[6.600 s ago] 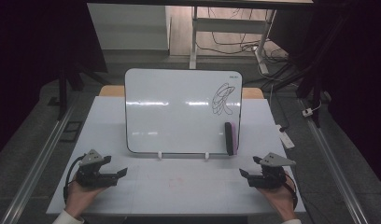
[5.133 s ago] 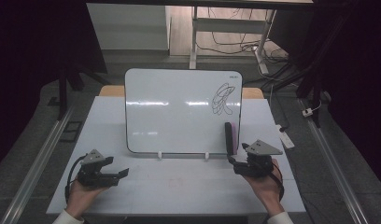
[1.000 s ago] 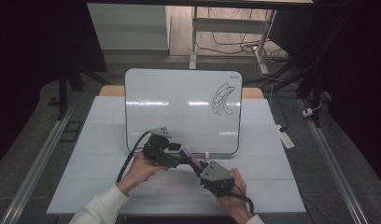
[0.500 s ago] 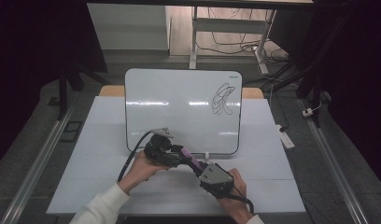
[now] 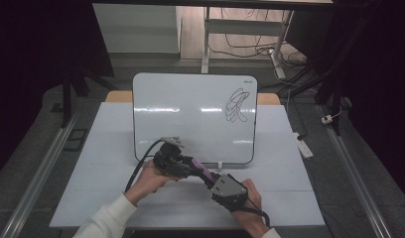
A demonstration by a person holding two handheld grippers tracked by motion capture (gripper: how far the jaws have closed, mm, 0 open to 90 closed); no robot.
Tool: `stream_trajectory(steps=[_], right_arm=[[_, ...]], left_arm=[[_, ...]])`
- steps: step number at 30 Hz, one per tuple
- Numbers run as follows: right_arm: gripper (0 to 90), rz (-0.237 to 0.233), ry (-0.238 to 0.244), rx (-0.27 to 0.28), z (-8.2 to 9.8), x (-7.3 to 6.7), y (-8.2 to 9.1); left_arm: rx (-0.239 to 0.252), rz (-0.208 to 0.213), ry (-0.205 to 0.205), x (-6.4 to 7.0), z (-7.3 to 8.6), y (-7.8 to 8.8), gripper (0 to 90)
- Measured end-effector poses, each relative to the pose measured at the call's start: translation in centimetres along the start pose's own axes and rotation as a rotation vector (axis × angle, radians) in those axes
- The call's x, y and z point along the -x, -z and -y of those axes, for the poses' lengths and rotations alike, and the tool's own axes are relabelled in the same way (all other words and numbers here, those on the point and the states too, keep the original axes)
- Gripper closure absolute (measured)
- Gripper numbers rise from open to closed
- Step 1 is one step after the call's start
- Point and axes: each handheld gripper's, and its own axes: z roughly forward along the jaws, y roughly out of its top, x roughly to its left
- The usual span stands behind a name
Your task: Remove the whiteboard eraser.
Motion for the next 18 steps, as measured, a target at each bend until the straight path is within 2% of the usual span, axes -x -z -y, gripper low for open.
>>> stream_trajectory(steps=[3, 4, 6, 7, 9, 10, 13, 16, 18], right_arm=[[62.1, -0.019, -0.008, -0.002, 0.0, 0.2, 0.0], [57.7, -0.039, -0.036, 0.005, 0.0, 0.5, 0.1], [56.0, -0.05, -0.047, 0.008, 0.0, 0.7, 0.2], [53.3, -0.077, -0.078, 0.015, 0.0, 1.2, 0.4], [51.8, -0.09, -0.096, 0.018, 0.1, 1.4, 0.4], [49.0, -0.123, -0.123, 0.022, 0.2, 2.0, 0.6], [46.6, -0.149, -0.148, 0.034, 0.3, 2.5, 0.7], [43.7, -0.201, -0.194, 0.054, 0.6, 3.4, 1.1], [42.8, -0.219, -0.205, 0.057, 0.6, 3.6, 1.1]], left_arm=[[0.006, -0.002, -0.018, 0.2, 0.0, 0.1, 38.9], [0.009, -0.003, -0.024, 0.2, 0.0, 0.2, 38.9], [0.016, -0.015, -0.03, 0.3, 0.0, 0.3, 39.0], [0.015, -0.017, -0.033, 0.2, 0.0, 0.4, 39.0], [0.016, -0.019, -0.043, 0.1, 0.1, 0.7, 39.0], [0.02, -0.019, -0.046, 0.0, 0.1, 0.7, 39.1], [0.022, -0.021, -0.065, 0.0, 0.2, 1.0, 39.1], [0.029, -0.013, -0.077, 0.0, 0.2, 1.2, 39.0], [0.032, -0.01, -0.086, 0.0, 0.3, 1.3, 39.0]])
